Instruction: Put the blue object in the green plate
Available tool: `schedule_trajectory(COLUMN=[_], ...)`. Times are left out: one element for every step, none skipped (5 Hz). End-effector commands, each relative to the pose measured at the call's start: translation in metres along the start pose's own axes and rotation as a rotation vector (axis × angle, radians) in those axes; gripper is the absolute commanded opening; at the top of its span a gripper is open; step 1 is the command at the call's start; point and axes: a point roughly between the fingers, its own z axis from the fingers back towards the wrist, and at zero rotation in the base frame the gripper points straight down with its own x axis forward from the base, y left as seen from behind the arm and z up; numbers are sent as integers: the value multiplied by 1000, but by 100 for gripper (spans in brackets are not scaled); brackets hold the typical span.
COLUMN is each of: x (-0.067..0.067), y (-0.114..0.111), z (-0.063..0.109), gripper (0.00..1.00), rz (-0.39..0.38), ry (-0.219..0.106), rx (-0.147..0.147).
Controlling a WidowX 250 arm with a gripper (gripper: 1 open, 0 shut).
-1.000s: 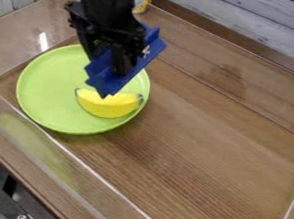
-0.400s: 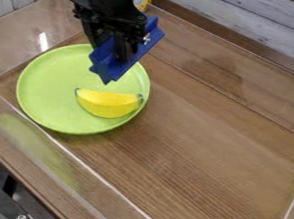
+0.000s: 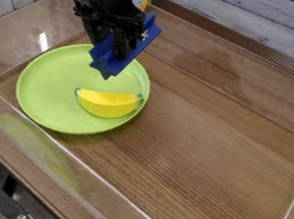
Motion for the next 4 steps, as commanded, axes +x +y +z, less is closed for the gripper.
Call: schedule_trajectory(x=[14, 18, 20, 22], y=[7, 9, 11, 12], z=[7, 4, 1, -2], gripper=[0, 0, 0, 0], rz=[1, -2, -7, -11], ry=[-56, -61, -67, -73], rx=[16, 18, 20, 21])
